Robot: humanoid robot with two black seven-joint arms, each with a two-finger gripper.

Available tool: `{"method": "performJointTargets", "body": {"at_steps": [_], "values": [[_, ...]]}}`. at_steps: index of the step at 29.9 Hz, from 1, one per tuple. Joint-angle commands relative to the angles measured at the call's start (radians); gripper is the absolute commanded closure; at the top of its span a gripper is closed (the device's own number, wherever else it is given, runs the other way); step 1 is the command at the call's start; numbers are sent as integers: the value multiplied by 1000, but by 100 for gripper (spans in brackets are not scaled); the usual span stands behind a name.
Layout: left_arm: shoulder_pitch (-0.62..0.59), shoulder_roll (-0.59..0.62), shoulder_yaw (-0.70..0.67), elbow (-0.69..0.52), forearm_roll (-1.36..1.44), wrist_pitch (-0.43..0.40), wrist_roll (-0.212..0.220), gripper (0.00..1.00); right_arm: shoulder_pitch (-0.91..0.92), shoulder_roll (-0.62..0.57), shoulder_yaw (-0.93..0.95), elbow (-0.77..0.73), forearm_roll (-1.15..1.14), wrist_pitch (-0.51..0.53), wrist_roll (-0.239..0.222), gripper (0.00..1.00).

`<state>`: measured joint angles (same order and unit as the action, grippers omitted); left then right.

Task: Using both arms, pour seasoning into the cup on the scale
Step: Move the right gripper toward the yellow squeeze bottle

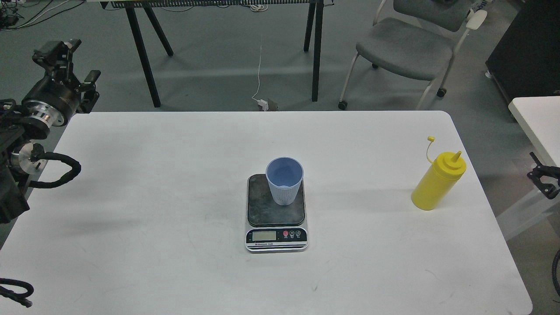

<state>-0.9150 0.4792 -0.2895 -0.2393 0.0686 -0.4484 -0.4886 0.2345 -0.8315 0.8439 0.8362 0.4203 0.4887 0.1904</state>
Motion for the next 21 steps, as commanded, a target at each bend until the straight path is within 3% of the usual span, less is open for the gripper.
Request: {"method": "performJointTargets", "body": {"at_steps": [1, 13, 21], "values": [[2, -1, 0, 2, -1, 2, 0, 19, -73, -3, 0, 50, 6, 0, 1, 0], [25, -5, 1, 2, -1, 2, 0, 18, -244, 6, 0, 363, 17, 0, 18, 0], [56, -5, 1, 2, 0, 0, 0, 18, -245, 84, 4, 374, 0, 0, 66, 0]]}}
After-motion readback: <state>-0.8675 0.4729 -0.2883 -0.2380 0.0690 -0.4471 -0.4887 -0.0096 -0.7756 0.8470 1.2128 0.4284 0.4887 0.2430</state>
